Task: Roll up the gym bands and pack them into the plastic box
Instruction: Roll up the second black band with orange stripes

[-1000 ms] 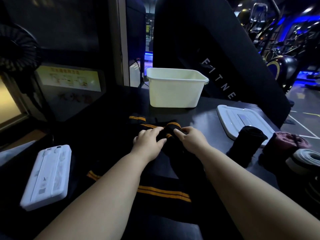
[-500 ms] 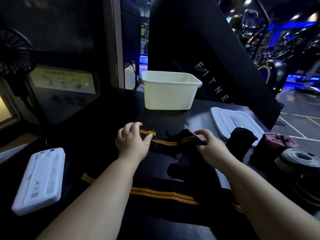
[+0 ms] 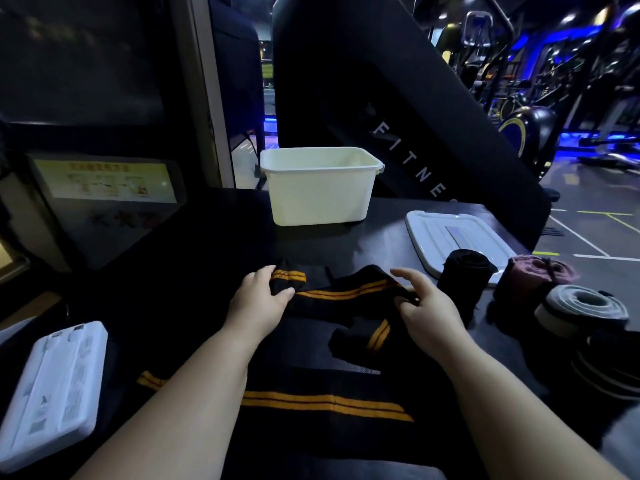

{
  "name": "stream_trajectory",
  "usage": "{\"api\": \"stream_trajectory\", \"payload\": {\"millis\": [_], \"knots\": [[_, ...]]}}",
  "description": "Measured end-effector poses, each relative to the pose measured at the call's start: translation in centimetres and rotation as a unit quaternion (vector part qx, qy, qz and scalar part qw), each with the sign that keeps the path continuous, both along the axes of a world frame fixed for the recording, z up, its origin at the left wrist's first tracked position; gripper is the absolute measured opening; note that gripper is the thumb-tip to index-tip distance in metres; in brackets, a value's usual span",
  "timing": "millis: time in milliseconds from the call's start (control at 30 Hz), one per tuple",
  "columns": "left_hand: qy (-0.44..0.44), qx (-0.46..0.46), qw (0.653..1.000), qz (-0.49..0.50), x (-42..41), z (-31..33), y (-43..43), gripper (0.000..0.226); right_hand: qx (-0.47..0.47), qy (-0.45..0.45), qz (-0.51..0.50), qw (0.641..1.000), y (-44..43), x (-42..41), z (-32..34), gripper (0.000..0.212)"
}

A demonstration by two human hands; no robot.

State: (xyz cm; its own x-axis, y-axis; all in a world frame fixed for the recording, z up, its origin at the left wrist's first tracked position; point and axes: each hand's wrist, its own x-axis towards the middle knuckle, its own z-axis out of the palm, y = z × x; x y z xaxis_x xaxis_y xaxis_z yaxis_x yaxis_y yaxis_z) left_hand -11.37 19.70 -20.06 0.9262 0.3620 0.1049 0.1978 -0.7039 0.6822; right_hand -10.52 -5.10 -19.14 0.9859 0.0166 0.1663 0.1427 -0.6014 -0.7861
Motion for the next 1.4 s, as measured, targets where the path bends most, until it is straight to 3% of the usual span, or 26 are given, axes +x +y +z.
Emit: {"api": "stream_trajectory", "payload": {"millis": [133,233,300,400,667,767,900,1000,1167,1267,1333,1400], "knots": [[-0.045,-0.077,0.996,-0.006,-0.1,0.2,-0.2,0.056,0.031,-0.021,-0.019,0.999,-0.7,0.0,0.3,0.044],[-0.075,-0.144,0.986,-0.031,-0.7,0.4,-0.6,0.052,-0.029,-0.026,-0.022,0.999,-0.9,-0.2,0.4,0.044],[-0.088,-0.16,0.981,-0.058,-1.0,0.5,-1.1,0.051,-0.088,-0.064,-0.022,0.994,-0.7,-0.5,0.4,0.04],[-0.106,-0.19,0.971,-0.102,-1.4,0.7,-2.0,0.047,-0.104,-0.129,0.005,0.986,-0.2,-0.8,0.7,0.037],[-0.1,-0.33,0.918,-0.195,-1.9,1.1,-3.7,0.04,-0.035,-0.109,0.17,0.979,0.9,-1.3,0.9,0.073],[-0.092,-0.374,0.901,-0.2,-2.0,1.2,-4.3,0.029,-0.051,-0.147,0.184,0.971,1.0,-1.0,0.7,0.082],[-0.086,-0.382,0.901,-0.184,-2.0,1.1,-4.7,0.025,-0.094,-0.217,0.143,0.961,0.7,-0.7,0.4,0.077],[-0.095,-0.409,0.892,-0.165,-1.9,0.9,-4.9,0.034,-0.105,-0.26,0.114,0.953,0.7,-0.8,0.3,0.069],[-0.055,-0.408,0.897,-0.158,-2.2,0.8,-5.6,0.057,-0.013,-0.279,0.045,0.959,1.2,-1.0,0.4,0.066],[-0.032,-0.381,0.905,-0.185,-2.4,0.7,-6.1,0.039,0.025,-0.274,0.066,0.959,1.6,-1.4,0.6,0.069],[-0.066,-0.396,0.897,-0.183,-2.3,0.9,-6.2,0.022,0.029,-0.272,0.1,0.957,1.8,-1.7,0.7,0.075],[-0.098,-0.434,0.88,-0.167,-2.2,1.2,-6.1,0.019,0.018,-0.271,0.118,0.955,1.9,-1.9,0.8,0.082]]}}
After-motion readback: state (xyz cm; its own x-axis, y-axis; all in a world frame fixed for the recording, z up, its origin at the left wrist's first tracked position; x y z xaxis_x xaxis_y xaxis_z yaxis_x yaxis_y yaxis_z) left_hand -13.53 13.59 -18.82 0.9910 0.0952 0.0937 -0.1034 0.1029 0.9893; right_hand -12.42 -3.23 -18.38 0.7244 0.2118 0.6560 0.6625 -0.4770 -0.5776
